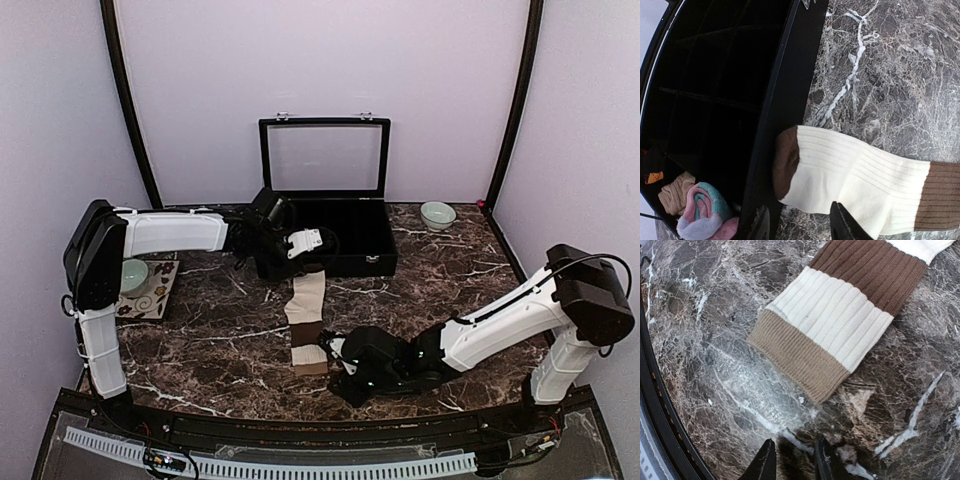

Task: Roll the socks
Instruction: Move the sock to the center of the board, then roll the sock at the center of the board.

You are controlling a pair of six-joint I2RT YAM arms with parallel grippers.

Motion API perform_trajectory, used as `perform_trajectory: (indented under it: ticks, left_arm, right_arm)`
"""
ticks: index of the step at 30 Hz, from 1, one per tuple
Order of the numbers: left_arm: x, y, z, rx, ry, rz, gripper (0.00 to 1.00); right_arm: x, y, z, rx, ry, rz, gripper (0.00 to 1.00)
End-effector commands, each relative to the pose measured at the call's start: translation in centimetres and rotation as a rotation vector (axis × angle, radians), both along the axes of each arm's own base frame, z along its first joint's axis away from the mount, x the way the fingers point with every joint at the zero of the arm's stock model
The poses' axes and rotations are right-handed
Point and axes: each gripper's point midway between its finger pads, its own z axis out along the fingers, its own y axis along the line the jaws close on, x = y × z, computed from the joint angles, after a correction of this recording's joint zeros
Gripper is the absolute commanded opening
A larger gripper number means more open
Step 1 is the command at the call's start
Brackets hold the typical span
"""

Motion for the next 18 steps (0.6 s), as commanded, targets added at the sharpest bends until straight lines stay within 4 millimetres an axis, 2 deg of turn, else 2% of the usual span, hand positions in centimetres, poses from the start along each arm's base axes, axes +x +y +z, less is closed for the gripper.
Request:
perform_trajectory:
  ticks: [1, 4, 7, 9, 10, 11, 12, 14, 16, 18]
  left_arm:
    - [0.9, 0.1, 4.9, -0.038, -0.112, 0.019, 0.5]
    - [0.7, 0.9, 6.5, -0.05, -0.14, 0.057, 0.63]
    - [0.4, 2.4, 8.5, -0.079, -0.159, 0.122, 0.75]
    - [0.2, 3.9, 10.5, -0.125, -0.187, 0.19, 0.93]
    - [0.2, 4.7, 11.5, -0.148, -0.21, 0.216, 0.99]
    - [0.0, 5.7, 12.3, -0.175, -0.226, 0.24, 0.99]
    - [-0.5, 6.6, 12.0, -0.187, -0.215, 0.249, 0.99]
    - [-1.3, 7.8, 11.2, -0.174, -0.159, 0.239, 0.99]
    - [-3.1, 8.0, 8.7, -0.123, -0.075, 0.173, 0.97]
    - [-5.5, 7.9, 5.8, -0.082, 0.041, 0.096, 0.9]
  right_arm:
    - [0.7, -1.6, 0.5, -0.036, -0.047, 0.011, 0.32]
    - [1.4, -1.8, 1.6, -0.034, -0.103, 0.02, 0.4]
    - [2.2, -1.9, 2.4, -0.041, -0.182, 0.046, 0.52]
    - [2.7, -2.1, 2.4, -0.064, -0.243, 0.075, 0.65]
    - [2.9, -2.1, 2.5, -0.068, -0.269, 0.09, 0.72]
    - [3.0, -2.3, 2.3, -0.078, -0.292, 0.114, 0.88]
    - [3.4, -2.2, 2.4, -0.072, -0.333, 0.134, 0.99]
    - [4.1, -2.6, 1.7, -0.099, -0.363, 0.137, 1.0]
    - [4.8, -2.8, 1.0, -0.131, -0.368, 0.137, 1.0]
    - [5.5, -2.8, 1.0, -0.158, -0.4, 0.134, 1.0]
